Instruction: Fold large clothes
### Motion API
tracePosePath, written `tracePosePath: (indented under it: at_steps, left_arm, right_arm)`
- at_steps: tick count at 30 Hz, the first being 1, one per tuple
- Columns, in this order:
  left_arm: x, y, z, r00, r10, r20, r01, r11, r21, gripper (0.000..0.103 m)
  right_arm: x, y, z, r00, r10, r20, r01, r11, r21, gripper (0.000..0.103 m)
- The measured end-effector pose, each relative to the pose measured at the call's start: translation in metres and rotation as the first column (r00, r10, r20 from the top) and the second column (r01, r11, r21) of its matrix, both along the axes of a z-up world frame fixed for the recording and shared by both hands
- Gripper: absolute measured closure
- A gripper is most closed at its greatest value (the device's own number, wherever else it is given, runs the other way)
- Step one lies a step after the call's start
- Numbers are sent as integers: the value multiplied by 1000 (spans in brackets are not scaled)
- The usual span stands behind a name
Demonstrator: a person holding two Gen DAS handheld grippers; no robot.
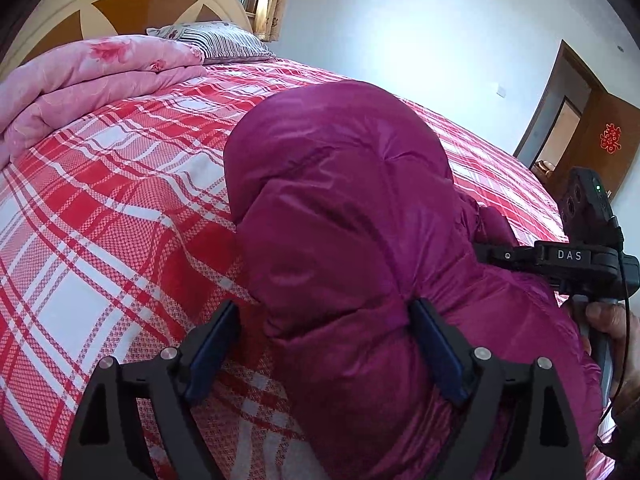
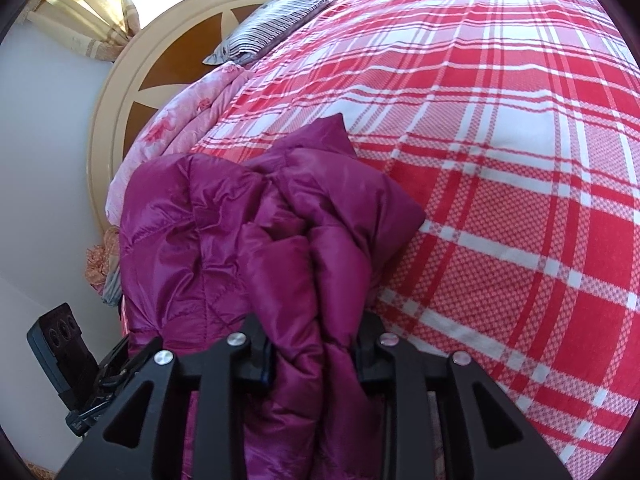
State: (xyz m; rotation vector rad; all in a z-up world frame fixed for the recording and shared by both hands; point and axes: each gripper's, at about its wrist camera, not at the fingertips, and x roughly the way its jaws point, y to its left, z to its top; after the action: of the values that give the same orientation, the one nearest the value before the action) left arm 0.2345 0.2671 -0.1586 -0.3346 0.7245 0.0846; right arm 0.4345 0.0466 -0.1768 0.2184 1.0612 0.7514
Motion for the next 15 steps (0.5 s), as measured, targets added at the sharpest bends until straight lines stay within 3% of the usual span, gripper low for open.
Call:
tracePosePath:
  at_steps: [7, 10, 12, 15]
  left_arm:
    - [-6, -7, 10, 1000, 28, -13, -27, 998, 53, 14]
    - [-10, -7, 15, 999, 33, -11, -33, 997, 63, 14]
    - [-19, -7, 25, 999, 44, 7, -44, 996, 76, 15]
    - [-36, -9, 45, 997, 47, 58, -53, 993, 107, 15]
  right_arm:
    - [-3, 5, 4, 1000, -12, 23, 14, 998, -62, 68]
    - [-8, 6, 8, 998, -36, 57, 42, 994, -101, 56]
    - [-11, 3, 11, 993, -83, 82, 94, 985, -143, 30]
    - [-20, -5, 26, 984, -119, 130, 138, 979, -147, 29]
